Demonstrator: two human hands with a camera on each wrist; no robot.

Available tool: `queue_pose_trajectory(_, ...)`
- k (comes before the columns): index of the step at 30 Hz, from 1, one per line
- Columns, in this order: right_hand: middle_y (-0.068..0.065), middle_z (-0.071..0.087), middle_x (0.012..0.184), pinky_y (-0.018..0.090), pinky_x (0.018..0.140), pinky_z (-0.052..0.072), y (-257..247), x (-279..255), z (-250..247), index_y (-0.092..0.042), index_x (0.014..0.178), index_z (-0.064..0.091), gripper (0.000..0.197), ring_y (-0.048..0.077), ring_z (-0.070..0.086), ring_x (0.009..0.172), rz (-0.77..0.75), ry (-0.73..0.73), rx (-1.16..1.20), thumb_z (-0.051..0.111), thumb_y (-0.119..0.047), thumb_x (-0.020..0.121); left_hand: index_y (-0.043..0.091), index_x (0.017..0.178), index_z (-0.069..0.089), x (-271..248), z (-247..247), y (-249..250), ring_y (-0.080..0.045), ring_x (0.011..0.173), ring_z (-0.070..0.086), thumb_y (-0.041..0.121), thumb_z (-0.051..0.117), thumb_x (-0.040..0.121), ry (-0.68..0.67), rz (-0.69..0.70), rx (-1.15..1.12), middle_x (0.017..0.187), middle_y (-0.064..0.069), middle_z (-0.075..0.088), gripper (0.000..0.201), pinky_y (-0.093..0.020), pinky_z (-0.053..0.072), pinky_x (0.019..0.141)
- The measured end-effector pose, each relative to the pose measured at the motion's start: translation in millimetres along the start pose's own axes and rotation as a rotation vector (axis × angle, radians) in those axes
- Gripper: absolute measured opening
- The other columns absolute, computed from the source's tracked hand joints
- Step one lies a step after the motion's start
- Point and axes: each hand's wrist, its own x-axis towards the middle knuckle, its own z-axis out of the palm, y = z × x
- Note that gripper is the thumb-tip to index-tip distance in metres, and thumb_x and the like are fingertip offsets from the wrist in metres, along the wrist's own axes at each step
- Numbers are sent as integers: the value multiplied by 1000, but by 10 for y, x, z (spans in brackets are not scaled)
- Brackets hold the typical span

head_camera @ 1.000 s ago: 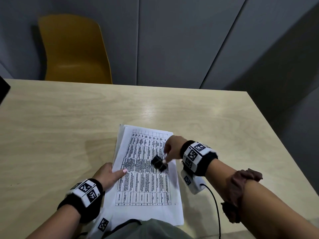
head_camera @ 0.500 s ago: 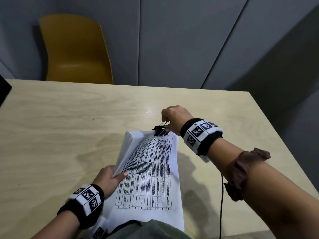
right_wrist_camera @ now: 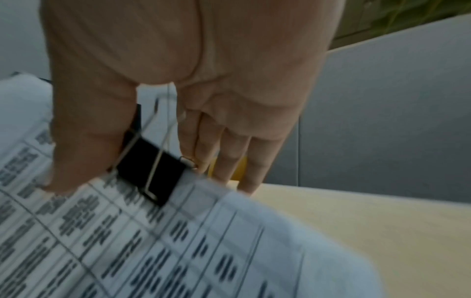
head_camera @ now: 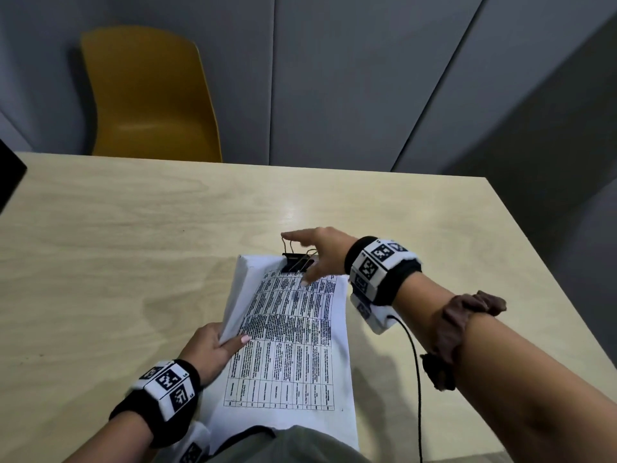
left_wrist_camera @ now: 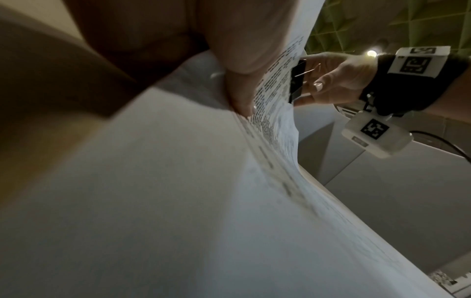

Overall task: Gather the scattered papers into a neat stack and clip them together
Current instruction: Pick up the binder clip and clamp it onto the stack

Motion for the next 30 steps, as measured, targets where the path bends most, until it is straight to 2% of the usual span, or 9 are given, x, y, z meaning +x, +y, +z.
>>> queue_pose_trajectory(4,2,65,122,37,105,41,47,51,167,-21,126,58,66,19,60,111,32,-55,254,81,-8,66,20,72,53,-28,23,0,-16,55,44,25,61,88,10,20,-9,59,-1,48,19,-25,34,52)
queue_pose_trajectory(9,6,72,85,44,94,51,83,93,188,-10,104,71,35,20,66,86,18,-85,319,75,-1,70,16,71,53,0,16,-27,-16,57,44,27,61,88,4,28,0,60,-2,47,21,-25,34,53)
queue_pose_trajectory(12,9,73,90,40,88,55,79,108,197,-11,97,73,25,26,69,89,-6,-58,323,74,-3,73,17,70,51,17,21,-48,-16,57,44,26,61,88,2,22,-5,59,0,46,22,-25,34,52)
queue_pose_trajectory(15,0,66,94,27,80,48,62,136,250,-12,105,70,33,17,62,87,-16,76,217,75,-9,73,16,68,50,33,24,-57,-16,55,42,25,62,87,8,20,-5,58,0,43,25,-25,33,52)
queue_pose_trajectory(18,2,65,116,30,91,49,59,135,262,-17,121,62,47,18,61,103,15,88,151,73,-15,75,18,70,50,39,35,-62,-15,56,42,25,61,88,7,30,-8,58,0,44,22,-24,33,51)
queue_pose_trajectory(21,2,63,124,25,94,46,46,108,249,-21,133,50,59,18,59,110,37,55,148,71,-13,78,18,72,51,44,36,-57,-15,57,44,26,61,88,5,34,-6,60,-1,45,20,-24,34,52)
queue_pose_trajectory(24,4,59,131,29,100,44,14,104,218,-19,140,40,72,21,58,114,91,-11,176,73,-13,76,14,74,53,34,36,-67,-16,57,43,28,60,88,-7,34,-10,61,-2,44,21,-24,35,51)
queue_pose_trajectory(28,7,66,118,29,89,51,-28,116,124,-14,128,56,53,22,63,103,93,-94,169,70,-7,77,9,77,55,28,12,-74,-17,56,44,30,62,86,-32,28,-13,61,-3,45,24,-24,37,52)
queue_pose_trajectory(30,8,68,114,32,87,53,-46,110,112,-12,122,60,45,22,65,100,79,-94,169,69,-7,78,10,85,59,28,-53,-49,-18,63,55,41,68,78,-82,19,10,68,-3,57,33,-27,45,60)
